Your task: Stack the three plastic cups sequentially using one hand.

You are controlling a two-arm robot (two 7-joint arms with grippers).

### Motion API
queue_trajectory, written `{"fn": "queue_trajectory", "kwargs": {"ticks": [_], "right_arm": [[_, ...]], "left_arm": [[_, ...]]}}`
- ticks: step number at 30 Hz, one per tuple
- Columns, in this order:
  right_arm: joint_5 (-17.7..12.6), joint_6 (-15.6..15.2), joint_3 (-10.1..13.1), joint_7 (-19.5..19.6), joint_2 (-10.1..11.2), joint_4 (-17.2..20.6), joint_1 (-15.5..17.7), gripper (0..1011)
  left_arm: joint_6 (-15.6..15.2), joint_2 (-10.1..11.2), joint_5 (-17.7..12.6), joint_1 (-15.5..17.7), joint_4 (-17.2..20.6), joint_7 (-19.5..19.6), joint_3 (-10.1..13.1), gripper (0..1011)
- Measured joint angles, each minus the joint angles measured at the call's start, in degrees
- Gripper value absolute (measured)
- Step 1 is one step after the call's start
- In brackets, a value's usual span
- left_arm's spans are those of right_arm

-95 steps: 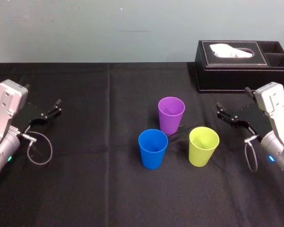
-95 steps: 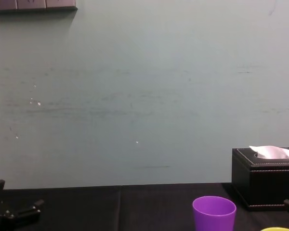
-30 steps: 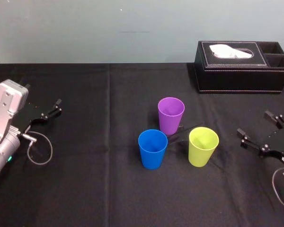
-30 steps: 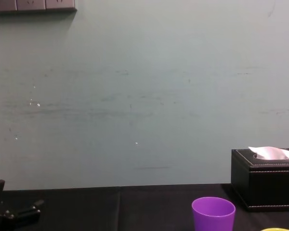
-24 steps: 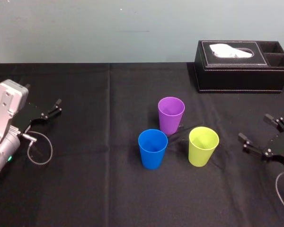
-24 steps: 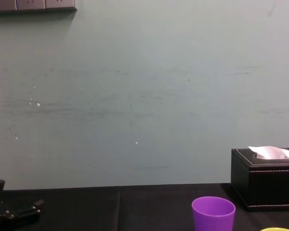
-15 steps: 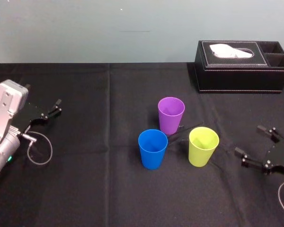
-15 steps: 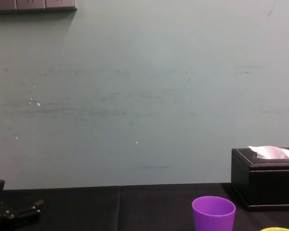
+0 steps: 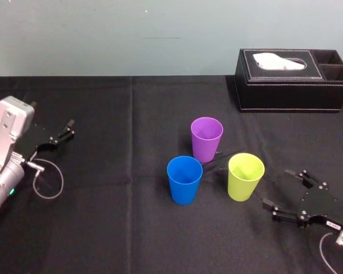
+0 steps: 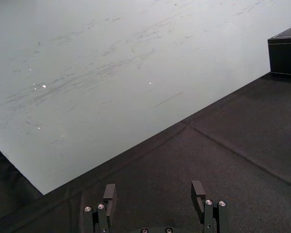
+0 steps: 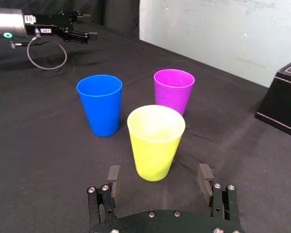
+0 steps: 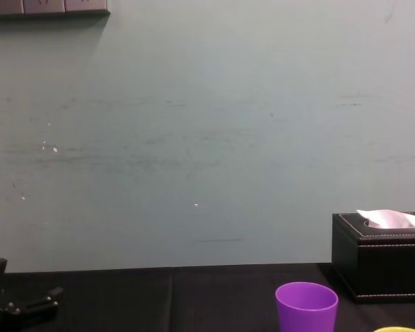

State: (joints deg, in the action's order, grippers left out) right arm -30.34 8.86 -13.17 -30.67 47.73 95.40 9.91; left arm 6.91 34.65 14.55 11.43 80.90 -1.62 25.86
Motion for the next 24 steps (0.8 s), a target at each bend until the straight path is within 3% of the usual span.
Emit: {"fn": "queue_trajectory", "kwargs": {"ticks": [14, 24], "right_arm": [[2.5, -3.5, -2.0, -2.7, -4.4, -3.1, -5.3, 1000], [4.5, -4.6, -3.7, -3.6, -6.4, -4.8, -8.8, 1000]], "left_arm": [[0.0, 0.0, 0.0, 0.0, 0.0, 0.0, 0.0, 1011], [0.0, 0.0, 0.0, 0.0, 0.0, 0.0, 0.0, 1011]]}}
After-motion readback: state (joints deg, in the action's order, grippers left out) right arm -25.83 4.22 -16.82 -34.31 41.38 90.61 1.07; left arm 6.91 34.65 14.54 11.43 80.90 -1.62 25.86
